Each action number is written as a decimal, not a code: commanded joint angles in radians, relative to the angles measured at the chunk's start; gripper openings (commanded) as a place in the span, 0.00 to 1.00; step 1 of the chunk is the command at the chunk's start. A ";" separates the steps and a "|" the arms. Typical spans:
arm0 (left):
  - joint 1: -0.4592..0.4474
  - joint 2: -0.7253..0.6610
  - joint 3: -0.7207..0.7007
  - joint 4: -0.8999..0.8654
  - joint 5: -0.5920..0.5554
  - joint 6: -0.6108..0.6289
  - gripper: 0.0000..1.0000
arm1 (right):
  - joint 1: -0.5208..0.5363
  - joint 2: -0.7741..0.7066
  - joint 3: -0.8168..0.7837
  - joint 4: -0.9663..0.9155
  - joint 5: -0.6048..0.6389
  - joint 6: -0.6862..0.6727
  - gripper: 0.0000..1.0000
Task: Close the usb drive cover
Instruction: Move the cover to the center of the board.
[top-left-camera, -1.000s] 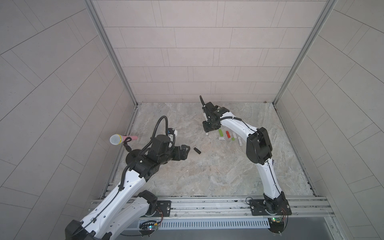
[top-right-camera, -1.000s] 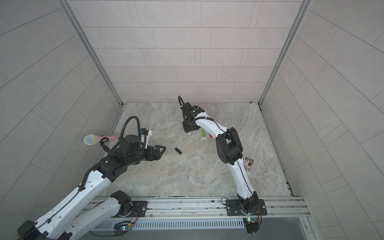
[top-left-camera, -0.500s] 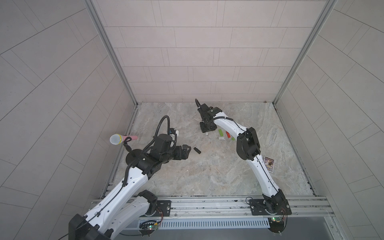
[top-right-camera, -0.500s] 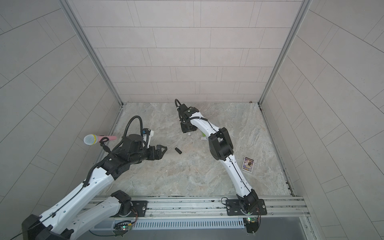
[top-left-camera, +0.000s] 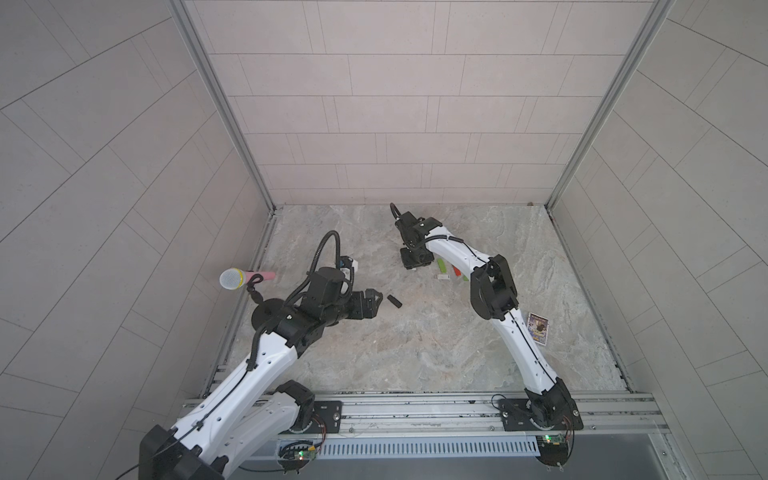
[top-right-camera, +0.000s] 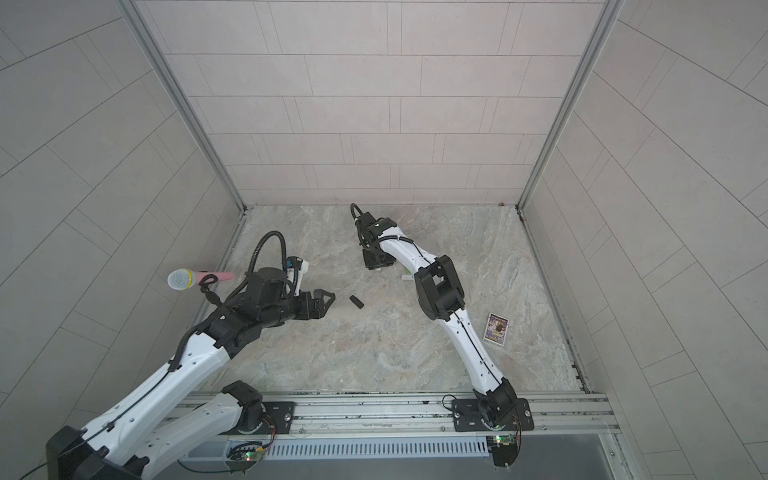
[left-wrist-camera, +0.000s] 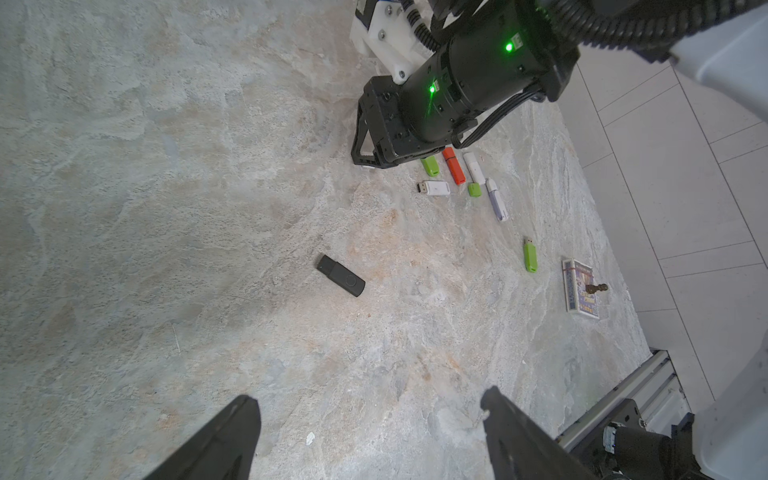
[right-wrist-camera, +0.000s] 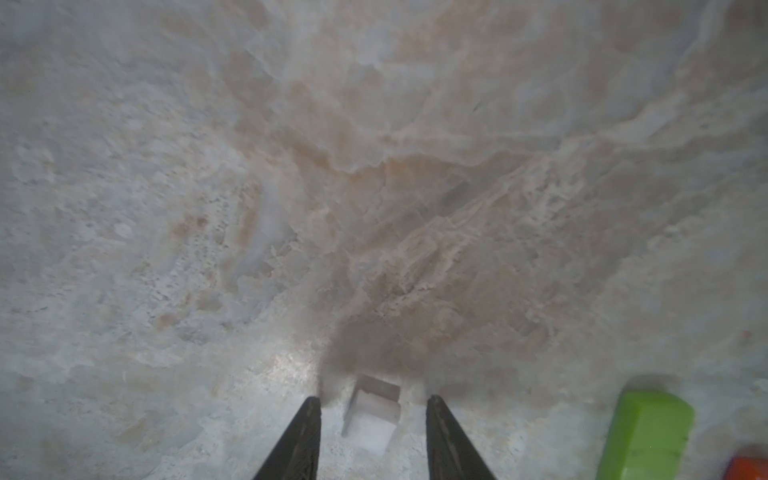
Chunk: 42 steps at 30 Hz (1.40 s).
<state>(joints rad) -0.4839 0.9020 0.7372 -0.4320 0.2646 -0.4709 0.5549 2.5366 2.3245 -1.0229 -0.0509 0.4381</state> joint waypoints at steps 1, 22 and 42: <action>0.007 -0.002 -0.012 0.021 0.003 0.011 0.91 | 0.004 0.022 0.009 -0.038 0.020 0.013 0.41; 0.009 -0.011 -0.027 0.029 0.024 -0.019 0.91 | 0.039 -0.191 -0.345 0.047 -0.052 -0.036 0.19; 0.009 -0.012 -0.090 0.116 0.089 -0.130 0.91 | 0.131 -0.718 -1.150 0.409 -0.121 0.190 0.35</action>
<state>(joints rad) -0.4816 0.8867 0.6537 -0.3557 0.3439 -0.5823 0.6827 1.8416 1.1797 -0.6437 -0.1478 0.6106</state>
